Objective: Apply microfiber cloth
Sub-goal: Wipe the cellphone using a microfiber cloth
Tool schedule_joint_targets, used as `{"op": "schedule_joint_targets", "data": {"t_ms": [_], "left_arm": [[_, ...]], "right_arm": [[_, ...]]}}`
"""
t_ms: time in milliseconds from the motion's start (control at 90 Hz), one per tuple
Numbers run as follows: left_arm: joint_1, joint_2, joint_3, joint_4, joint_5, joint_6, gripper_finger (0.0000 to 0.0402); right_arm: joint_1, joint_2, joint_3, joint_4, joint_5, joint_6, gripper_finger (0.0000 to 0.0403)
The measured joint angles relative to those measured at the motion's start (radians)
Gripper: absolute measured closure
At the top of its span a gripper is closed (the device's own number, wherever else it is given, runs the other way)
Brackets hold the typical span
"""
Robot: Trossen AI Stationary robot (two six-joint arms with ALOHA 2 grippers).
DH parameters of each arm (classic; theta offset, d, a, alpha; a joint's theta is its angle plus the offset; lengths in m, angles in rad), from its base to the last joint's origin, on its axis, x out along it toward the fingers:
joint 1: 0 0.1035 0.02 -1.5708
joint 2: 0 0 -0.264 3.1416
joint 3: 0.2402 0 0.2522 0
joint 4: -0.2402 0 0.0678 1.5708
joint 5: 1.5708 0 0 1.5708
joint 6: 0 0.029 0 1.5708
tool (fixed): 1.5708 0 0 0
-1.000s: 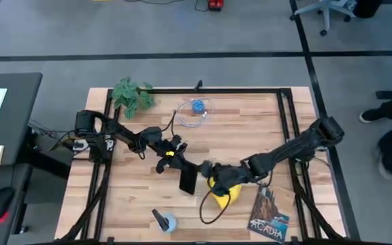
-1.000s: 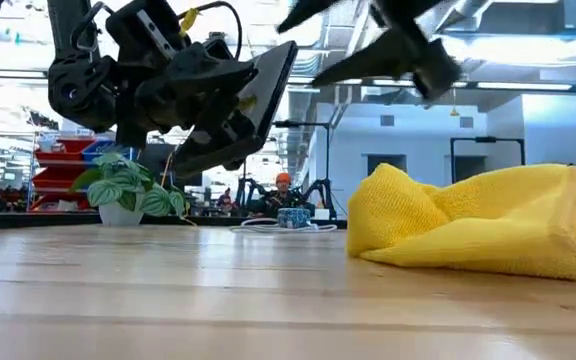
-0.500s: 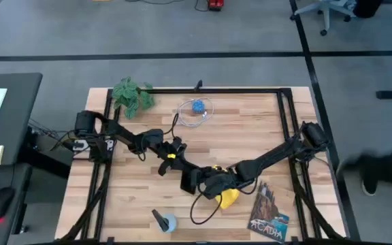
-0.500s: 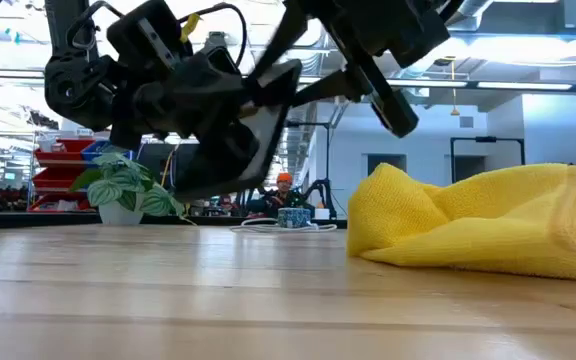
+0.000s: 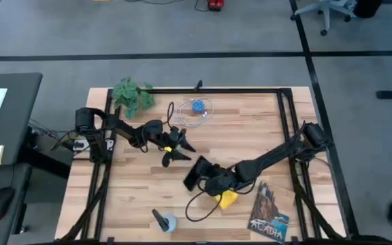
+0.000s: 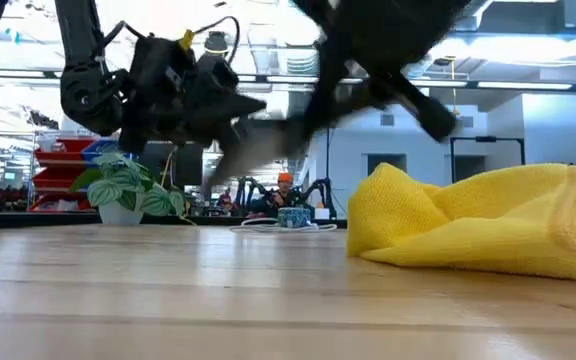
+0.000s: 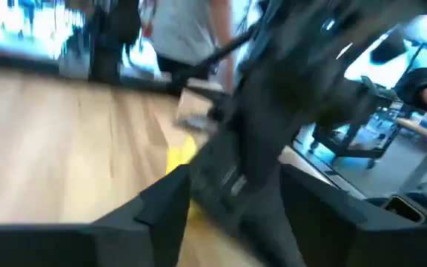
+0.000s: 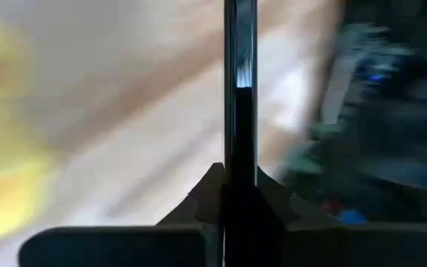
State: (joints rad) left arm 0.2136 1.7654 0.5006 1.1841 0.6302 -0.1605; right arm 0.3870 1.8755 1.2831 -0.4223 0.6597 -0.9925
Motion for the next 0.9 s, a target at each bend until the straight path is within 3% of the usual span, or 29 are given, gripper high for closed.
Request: {"op": "schedule_joint_targets", "data": {"t_ms": [200, 389, 500, 633, 822, 900], "left_arm": [[-0.036, -0.065, -0.001, -0.024, -0.099, 0.254, 0.0206], [-0.136, -0.192, 0.006, -0.174, -0.260, 0.465, 0.0224], [-0.170, -0.246, 0.055, -0.407, -0.365, 0.474, 0.0225], [-0.184, -0.240, 0.140, -0.687, -0.384, 0.482, 0.0220], [-0.186, -0.172, 0.243, -0.821, -0.551, 0.461, 0.0219], [-0.185, -0.160, 0.273, -0.862, -0.574, 0.456, 0.0219]], "right_arm": [[-0.053, -0.005, 0.076, -0.229, -0.007, 0.444, 0.0390], [-0.147, -0.008, 0.168, -0.408, -0.218, 0.727, 0.0389], [-0.204, -0.006, 0.181, -0.418, -0.307, 0.785, 0.0389], [-0.256, -0.006, 0.196, -0.426, -0.321, 0.847, 0.0388], [-0.287, -0.004, 0.201, -0.465, -0.330, 0.881, 0.0388], [-0.286, -0.004, 0.203, -0.463, -0.324, 0.892, 0.0388]]}}
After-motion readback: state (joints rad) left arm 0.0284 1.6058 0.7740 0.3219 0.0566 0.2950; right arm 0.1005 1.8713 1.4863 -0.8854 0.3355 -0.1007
